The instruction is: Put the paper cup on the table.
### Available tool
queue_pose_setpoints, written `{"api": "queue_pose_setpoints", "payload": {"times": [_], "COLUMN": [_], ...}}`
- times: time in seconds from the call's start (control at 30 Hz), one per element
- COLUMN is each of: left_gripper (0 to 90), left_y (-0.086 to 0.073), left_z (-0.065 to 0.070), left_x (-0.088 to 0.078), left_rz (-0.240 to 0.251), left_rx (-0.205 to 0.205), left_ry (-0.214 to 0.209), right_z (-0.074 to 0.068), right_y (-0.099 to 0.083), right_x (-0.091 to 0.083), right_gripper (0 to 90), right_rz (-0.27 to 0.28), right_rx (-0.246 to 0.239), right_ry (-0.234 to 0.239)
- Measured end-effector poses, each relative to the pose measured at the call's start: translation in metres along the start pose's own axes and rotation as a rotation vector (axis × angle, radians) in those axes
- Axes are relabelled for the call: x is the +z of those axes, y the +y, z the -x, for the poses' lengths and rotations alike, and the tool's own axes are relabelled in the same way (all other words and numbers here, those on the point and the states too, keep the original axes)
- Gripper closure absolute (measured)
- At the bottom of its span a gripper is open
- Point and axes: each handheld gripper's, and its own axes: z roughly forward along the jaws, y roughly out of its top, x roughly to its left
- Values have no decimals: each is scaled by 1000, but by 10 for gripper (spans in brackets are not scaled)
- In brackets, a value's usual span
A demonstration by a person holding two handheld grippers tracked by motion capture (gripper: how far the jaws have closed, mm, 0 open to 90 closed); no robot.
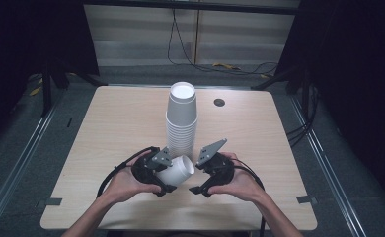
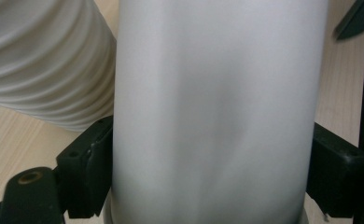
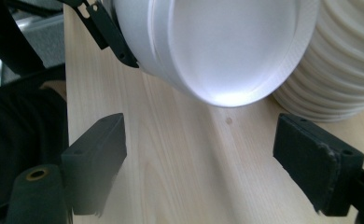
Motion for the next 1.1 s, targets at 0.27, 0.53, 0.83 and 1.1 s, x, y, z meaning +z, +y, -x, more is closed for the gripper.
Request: {"api": "queue_pose_setpoints", "payload": {"times": [0.27, 0.53, 0.83, 1.1], "left_gripper": [153, 153, 153, 152], "left_y": [5, 4, 7, 9], "left_z": [6, 9, 17, 25], "left_x": [4, 9, 16, 21], "left_rz": [-47, -70, -91, -81], "left_rx": [32, 67, 91, 103], "left_ry": [22, 1, -29, -43], "right_z": [1, -1, -4, -8], "right_y": [-2, 5, 10, 12], "right_x": [3, 11, 17, 20], "right_gripper": [179, 197, 163, 157], "right_rz": [-43, -85, -99, -104], "right_rx": [-7, -43, -63, -80], "right_ry": [3, 16, 34, 63]}}
